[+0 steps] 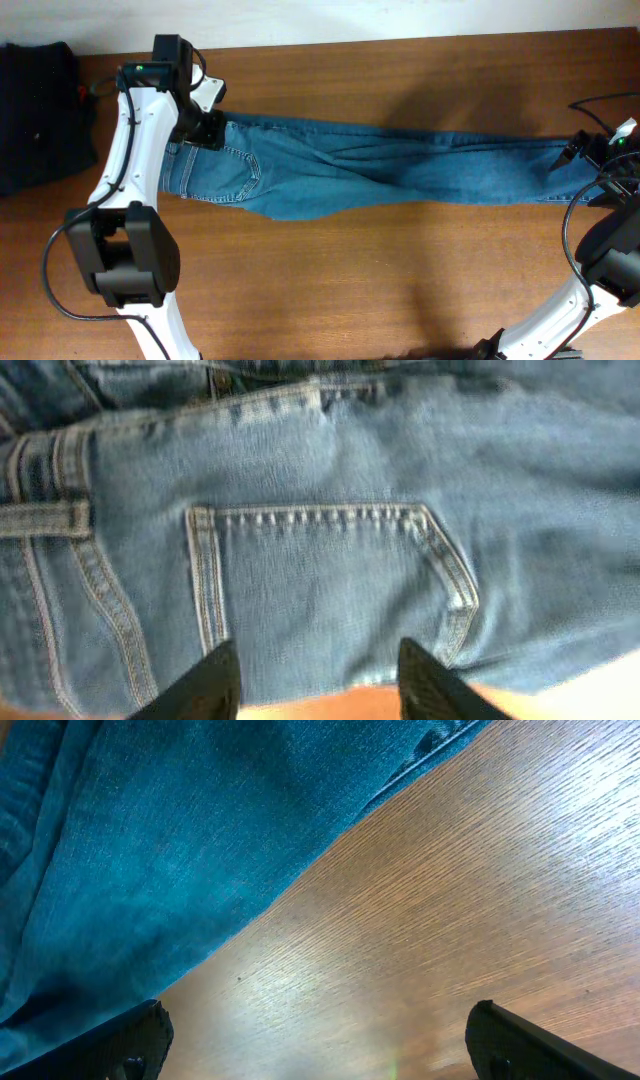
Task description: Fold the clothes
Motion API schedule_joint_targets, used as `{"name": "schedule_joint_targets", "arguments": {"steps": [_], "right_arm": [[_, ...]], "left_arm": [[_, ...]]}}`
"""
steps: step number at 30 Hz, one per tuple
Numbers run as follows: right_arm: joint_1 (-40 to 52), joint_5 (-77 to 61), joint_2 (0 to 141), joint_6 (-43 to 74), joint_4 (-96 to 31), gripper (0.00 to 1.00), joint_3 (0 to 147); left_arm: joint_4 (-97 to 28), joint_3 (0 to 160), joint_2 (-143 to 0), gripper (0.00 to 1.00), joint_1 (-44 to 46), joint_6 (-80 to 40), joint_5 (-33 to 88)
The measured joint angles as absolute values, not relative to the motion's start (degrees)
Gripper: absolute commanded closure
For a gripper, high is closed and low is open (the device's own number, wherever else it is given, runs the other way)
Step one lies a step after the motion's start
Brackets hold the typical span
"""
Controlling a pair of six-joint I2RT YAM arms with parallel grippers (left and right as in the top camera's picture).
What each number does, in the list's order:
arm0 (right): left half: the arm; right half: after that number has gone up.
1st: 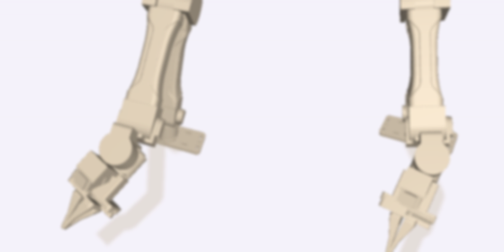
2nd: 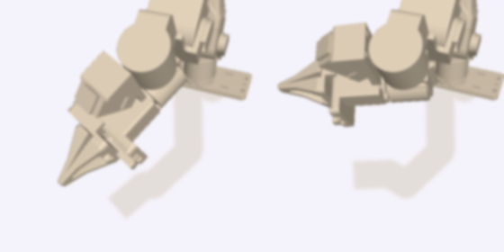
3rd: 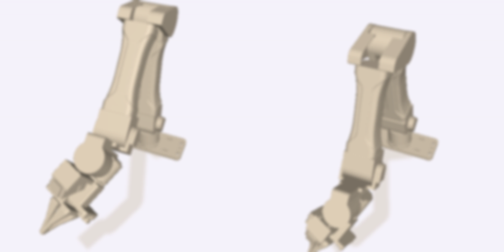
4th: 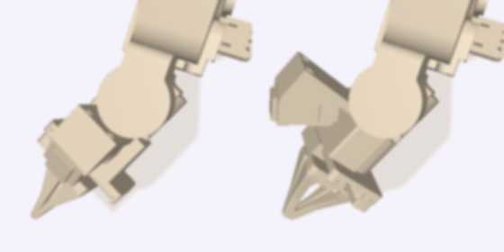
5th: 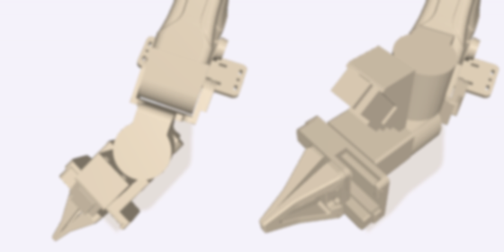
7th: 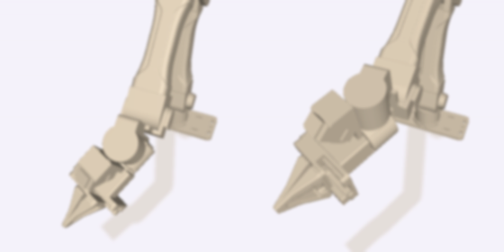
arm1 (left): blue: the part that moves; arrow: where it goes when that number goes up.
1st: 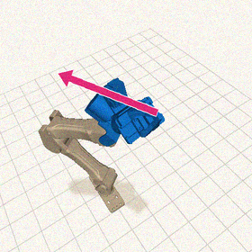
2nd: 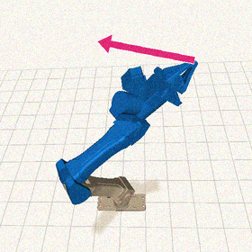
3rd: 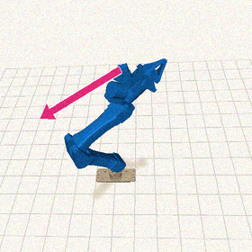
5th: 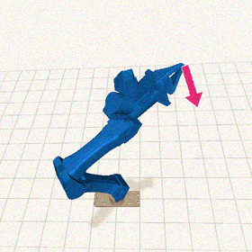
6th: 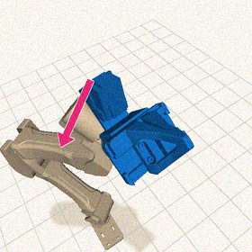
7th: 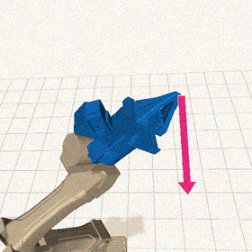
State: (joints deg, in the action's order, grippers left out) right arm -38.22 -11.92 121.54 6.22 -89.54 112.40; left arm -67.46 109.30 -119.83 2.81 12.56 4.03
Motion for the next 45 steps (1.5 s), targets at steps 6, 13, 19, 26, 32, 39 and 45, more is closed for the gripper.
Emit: {"name": "schedule_joint_targets", "arguments": {"steps": [6,13,19,26,32,39,45], "right_arm": [[-38.22,-11.92,121.54,6.24,-86.76,0.01,112.40],[-38.22,-11.92,121.54,6.24,-85.86,0.01,112.40],[-38.22,-14.63,121.54,6.26,-84.93,0.01,112.40],[-37.06,-20.34,121.54,7.27,-83.48,0.27,112.40],[-28.53,-14.90,121.54,19.64,-78.02,0.31,112.40],[-16.73,-11.31,121.54,32.38,-69.54,0.34,112.40],[-9.89,-6.15,121.54,42.37,-67.99,0.38,112.40]], "left_arm": [[-59.96,104.42,-120.16,0.51,2.81,10.57,4.05],[-55.02,97.14,-120.55,0.52,2.81,9.08,4.05],[-51.92,92.68,-120.55,0.51,2.81,8.47,4.05],[-50.70,91.05,-120.55,0.50,2.81,7.90,4.08],[-49.93,91.05,-120.55,0.38,2.81,7.75,4.29],[-49.89,91.05,-120.55,0.32,2.83,7.42,4.54],[-49.87,91.05,-120.55,0.31,2.83,7.42,4.54]]}}
